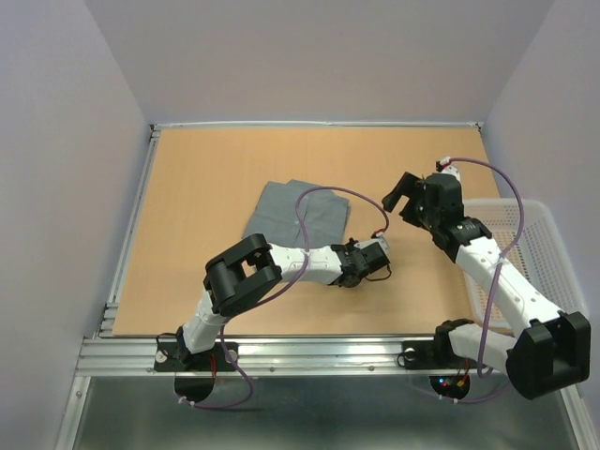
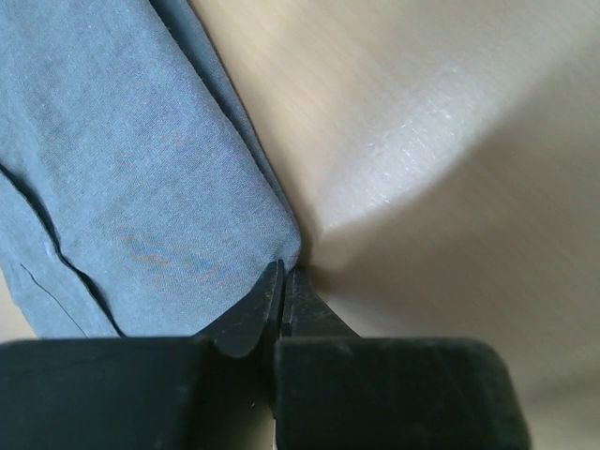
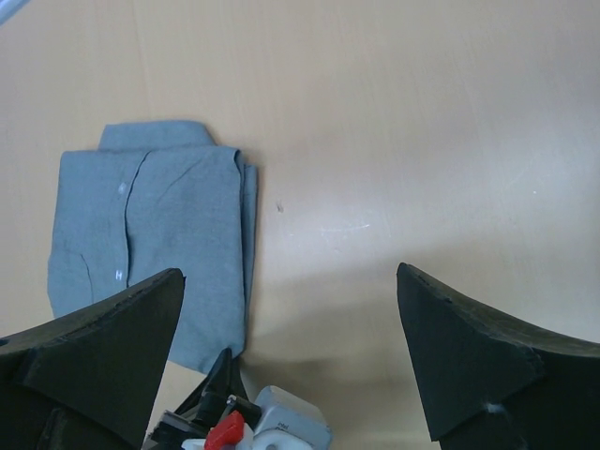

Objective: Fold and stack the long sleeve shirts
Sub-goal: Fold the shirt

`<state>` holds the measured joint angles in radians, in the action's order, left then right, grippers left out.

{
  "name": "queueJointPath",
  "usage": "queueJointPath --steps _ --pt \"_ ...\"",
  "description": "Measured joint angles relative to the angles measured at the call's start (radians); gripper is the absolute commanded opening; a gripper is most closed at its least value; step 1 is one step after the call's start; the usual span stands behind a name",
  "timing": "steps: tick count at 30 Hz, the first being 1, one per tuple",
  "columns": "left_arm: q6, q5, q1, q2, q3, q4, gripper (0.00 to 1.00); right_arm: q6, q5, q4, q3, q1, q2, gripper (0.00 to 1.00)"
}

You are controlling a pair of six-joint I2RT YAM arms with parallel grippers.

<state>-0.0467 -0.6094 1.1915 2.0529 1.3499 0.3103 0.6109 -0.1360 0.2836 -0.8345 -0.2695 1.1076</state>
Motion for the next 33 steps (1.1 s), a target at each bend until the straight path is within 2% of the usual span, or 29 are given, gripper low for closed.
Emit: queueJointPath --steps 5,12,16,22,33 --pt "0.022 0.017 -0.002 -0.01 -0.002 0.007 0.0 0.058 0.071 -0.012 0.0 0.001 0.056 1.0" --pt "0.08 0.107 -0.023 -0.135 -0.042 0.016 0.0 0.238 0.293 -0.161 0.055 0.008 0.202 1.0" --pt "0.105 0.146 -0.057 -0.187 -0.042 0.014 0.0 0.334 0.388 -0.285 0.119 0.008 0.291 1.0" --pt "0.133 0.21 -0.099 -0.2 -0.042 0.014 0.0 0.465 0.516 -0.558 0.229 0.008 0.415 1.0" --pt "0.159 0.274 -0.101 -0.2 -0.012 0.016 0.0 0.584 0.66 -0.918 0.235 0.005 0.639 0.97"
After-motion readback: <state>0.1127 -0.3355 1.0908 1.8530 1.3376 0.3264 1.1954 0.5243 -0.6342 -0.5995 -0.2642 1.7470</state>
